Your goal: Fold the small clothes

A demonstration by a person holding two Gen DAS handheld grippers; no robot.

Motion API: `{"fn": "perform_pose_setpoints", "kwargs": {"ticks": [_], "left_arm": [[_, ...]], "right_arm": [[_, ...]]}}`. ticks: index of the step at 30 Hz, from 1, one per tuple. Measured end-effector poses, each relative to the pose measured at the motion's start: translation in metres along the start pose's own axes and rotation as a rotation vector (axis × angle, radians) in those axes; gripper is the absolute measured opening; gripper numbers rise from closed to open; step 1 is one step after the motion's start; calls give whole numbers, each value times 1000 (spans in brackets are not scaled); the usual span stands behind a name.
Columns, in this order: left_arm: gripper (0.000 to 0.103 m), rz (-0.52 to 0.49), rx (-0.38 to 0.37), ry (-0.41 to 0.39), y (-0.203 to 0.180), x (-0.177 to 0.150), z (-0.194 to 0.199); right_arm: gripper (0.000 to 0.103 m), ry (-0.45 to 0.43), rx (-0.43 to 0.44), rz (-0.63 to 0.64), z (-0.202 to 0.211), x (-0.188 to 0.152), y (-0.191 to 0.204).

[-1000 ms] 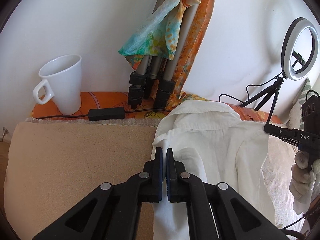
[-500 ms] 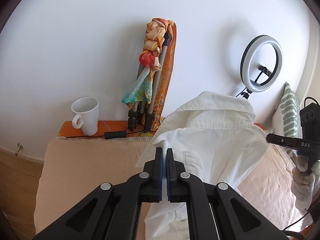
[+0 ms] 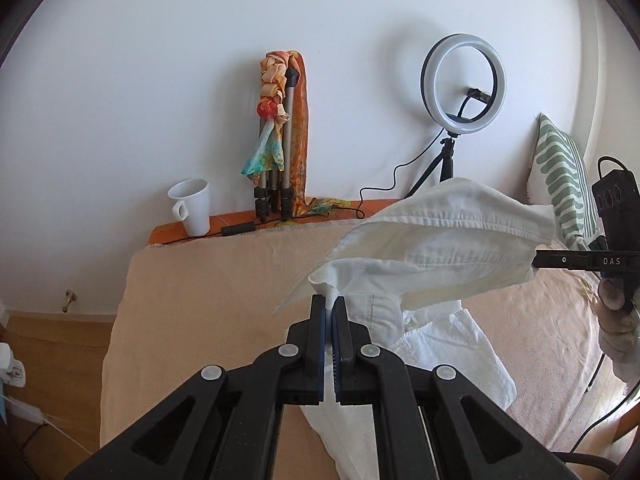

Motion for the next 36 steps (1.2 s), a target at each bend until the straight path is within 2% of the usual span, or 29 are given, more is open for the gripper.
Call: {"fn": "perform_pose_setpoints", "kwargs": {"ticks": [9, 21, 31, 36], "left_arm": [[0, -6, 10, 21, -3, -39, 17], [0, -117, 82, 92, -21, -108, 25], [0, -140, 92, 122, -20, -125, 26], [4, -121, 104, 190, -3, -149, 23]], "right_arm": [[3, 35, 1, -5, 9, -41, 18], [3, 125, -16, -26, -1, -101, 23], [3, 165, -40, -15, -10, -118, 21], [3, 190, -75, 17, -12, -126, 20]]}}
Point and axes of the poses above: each gripper's, at about its wrist camera, not at the fingertips, and z roughly against the way its jaws point, y to its left, x to its top, the point moved 3 cm from there along -z, roughly the way its jaws point, and after that the axes turned 8 degrees about z, right-handed, at the moved point
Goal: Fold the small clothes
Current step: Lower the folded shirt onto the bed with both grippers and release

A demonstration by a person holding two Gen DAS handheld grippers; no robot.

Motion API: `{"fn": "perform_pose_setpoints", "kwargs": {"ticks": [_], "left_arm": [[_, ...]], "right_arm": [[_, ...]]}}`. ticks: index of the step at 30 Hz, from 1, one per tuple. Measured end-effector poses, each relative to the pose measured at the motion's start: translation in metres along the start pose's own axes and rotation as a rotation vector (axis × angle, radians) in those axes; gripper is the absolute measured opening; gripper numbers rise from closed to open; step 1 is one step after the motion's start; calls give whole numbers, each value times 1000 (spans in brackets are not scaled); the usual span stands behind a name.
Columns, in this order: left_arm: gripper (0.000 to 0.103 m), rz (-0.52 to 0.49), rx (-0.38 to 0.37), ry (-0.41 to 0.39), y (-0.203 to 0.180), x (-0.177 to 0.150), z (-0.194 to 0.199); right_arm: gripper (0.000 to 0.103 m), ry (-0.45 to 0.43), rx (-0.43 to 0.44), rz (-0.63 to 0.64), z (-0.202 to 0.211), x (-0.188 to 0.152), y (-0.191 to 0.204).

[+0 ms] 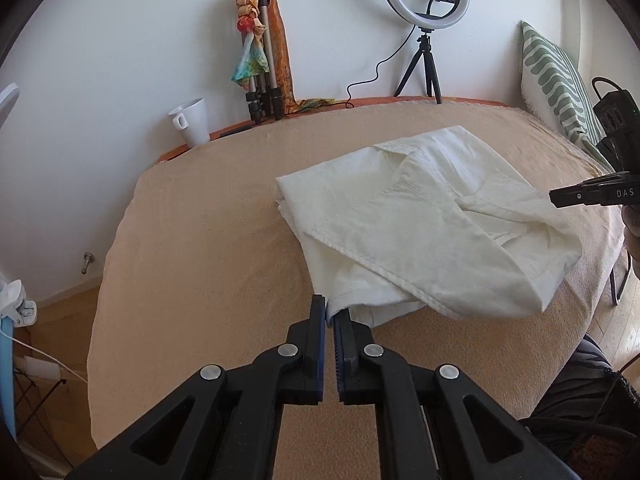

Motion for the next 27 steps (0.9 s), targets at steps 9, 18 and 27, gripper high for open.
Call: {"fn": "perform_pose_setpoints", "kwargs": {"ticks": [9, 18, 27], "left_arm": [[18, 395, -138, 28, 64, -15, 17], [31, 688, -455, 122, 63, 4, -20], [0, 705, -473, 102, 45, 13, -20]], "right_arm": [[6, -2, 67, -113, 16, -24, -26], [44, -15, 261, -380, -19, -27, -53], [6, 23, 265, -302, -18, -15, -27]]}}
Point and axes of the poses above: each gripper's, at about its wrist camera, not at the fingertips, and z roughly against the way its jaws point, y to its left, x to its top, the point moved 3 cm from there along -z, roughly the way its jaws point, and after that the axes turned 8 degrees about z, right-handed, at the moved point
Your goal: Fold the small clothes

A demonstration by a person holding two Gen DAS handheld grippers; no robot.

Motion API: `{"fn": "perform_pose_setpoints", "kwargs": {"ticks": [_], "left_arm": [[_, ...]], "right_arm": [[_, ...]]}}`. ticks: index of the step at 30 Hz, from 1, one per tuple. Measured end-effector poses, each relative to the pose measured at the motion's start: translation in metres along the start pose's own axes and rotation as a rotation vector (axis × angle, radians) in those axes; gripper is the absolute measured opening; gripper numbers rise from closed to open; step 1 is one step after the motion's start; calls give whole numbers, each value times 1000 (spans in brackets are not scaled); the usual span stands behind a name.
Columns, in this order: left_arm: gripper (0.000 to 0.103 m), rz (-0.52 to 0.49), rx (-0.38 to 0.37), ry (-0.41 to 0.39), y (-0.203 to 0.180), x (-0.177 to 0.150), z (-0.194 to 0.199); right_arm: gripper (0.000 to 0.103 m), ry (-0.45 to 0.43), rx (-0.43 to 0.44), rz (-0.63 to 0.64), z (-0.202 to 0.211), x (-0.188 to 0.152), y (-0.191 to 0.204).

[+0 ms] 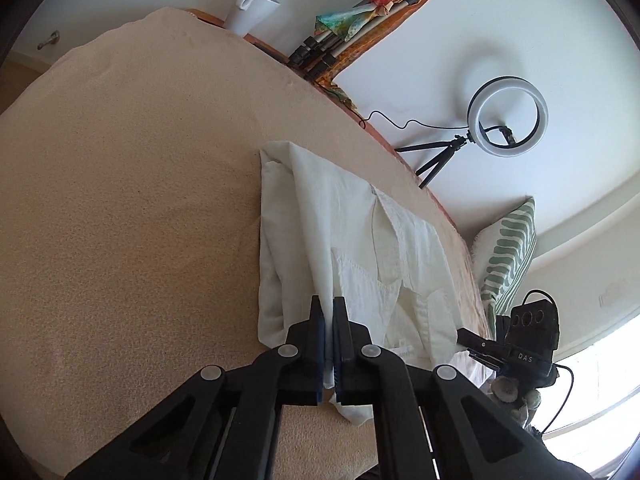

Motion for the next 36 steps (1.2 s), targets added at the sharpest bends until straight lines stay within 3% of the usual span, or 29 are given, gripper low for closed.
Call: {"fn": "perform_pose_setpoints", "kwargs": {"ticks": [2, 4, 8, 9, 10, 11, 14, 17, 20, 24, 27, 30, 36], "left_arm": [[0, -35, 54, 4, 6, -8, -5], [0, -62, 117, 38, 17, -16, -17], [2, -56, 116, 52, 21, -17, -18], [6, -79, 129, 56, 18, -15, -15], [20, -103, 147, 58, 14, -13, -12], [27, -123, 170, 44, 10, -10, -7], [27, -164, 176, -13, -4, 4, 14], [27, -216, 177, -83, -25, 23, 23], [27, -262, 204, -119, -44, 42, 10], [27, -263, 195, -121, -62, 63, -19], [27, -304, 219, -118, -76, 72, -43], [27, -351, 259, -105, -85, 75, -70], [22, -357, 384, -45, -50, 67, -117]], "right_arm": [[6, -11, 43, 1, 13, 3, 3], [6, -12, 31, 16, 19, 1, 0], [5, 61, -28, -42, -3, -10, -25], [5, 67, -40, -38, -6, -12, -27], [7, 74, -50, -31, -8, -11, -26], [8, 89, -53, -14, -7, -9, -23], [18, 118, -149, 78, 4, 2, -10], [21, 23, -214, 170, 29, 22, 10], [21, -65, -188, 216, 36, 52, 31], [21, -70, -207, 276, 3, 91, 56], [21, -36, -195, 282, -29, 109, 66], [21, -18, -240, 311, -61, 120, 72], [21, 53, -344, 357, -107, 115, 57]]}}
Point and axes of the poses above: each gripper's, at about its wrist camera, not at the fingertips, and z roughly against the way its jaws point, y to its left, x to its top, the point moved 3 cm from there along -z, roughly the way its jaws point, and after that the axes turned 8 degrees about z, right-handed, at the moved point
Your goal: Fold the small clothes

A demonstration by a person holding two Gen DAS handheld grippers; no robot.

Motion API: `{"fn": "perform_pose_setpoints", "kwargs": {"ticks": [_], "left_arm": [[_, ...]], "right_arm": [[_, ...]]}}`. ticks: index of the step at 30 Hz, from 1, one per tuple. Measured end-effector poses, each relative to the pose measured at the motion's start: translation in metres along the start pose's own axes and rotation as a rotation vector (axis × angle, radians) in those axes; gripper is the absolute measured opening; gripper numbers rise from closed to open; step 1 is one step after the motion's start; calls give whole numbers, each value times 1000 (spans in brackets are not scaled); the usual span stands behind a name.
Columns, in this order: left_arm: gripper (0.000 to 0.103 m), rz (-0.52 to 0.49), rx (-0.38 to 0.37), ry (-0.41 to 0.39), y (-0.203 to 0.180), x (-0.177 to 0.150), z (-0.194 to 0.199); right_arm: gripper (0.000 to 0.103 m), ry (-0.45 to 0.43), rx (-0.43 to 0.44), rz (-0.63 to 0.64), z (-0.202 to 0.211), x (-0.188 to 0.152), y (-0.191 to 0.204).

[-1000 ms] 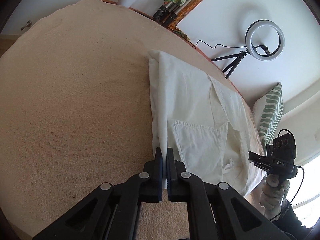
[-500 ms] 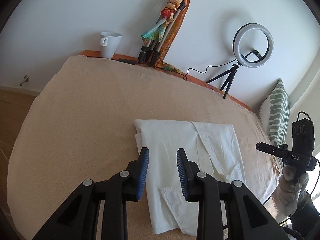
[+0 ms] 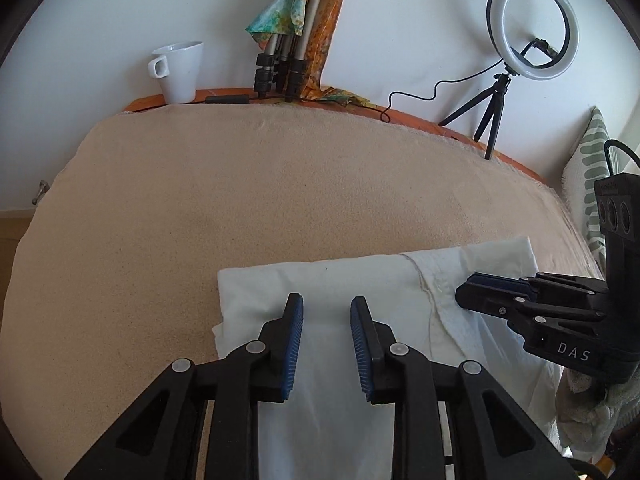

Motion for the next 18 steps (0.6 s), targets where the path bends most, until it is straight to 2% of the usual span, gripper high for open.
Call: {"fn": "perform_pose_setpoints", "kwargs": {"ticks": [1, 3, 6, 9, 13, 16, 18], "left_arm": [[22, 2, -4, 4, 4, -6, -6], [22, -27, -9, -51, 4, -14, -5], [22, -47, 9, -47, 0, -12, -3], [19, -25, -9, -55, 2, -5, 11], [19, -21, -61, -116, 5, 7, 36], [19, -29, -36, -104, 8, 15, 31], [19, -16, -18, -79, 14, 16, 18]], "right_arm": [[21, 17, -9, 9, -6, -4, -1], [19, 39, -14, 28, -15, -13, -2], [18, 14, -25, 73, -15, -16, 0], [18, 28, 18, 31, -5, -7, -6], [20, -49, 87, -42, 23, -5, -21], [21, -68, 76, -69, 34, -5, -34], [21, -41, 55, -103, 33, -6, -46]]}}
Point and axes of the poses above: each gripper's, at about its wrist camera, not at the fingertips, and z roughly against the way its jaws point, y to its left, x to its top, the point moved 3 cm from there along -z, roughly the way its jaws point, and after that the axes turned 8 degrees about z, right-handed, at the moved point
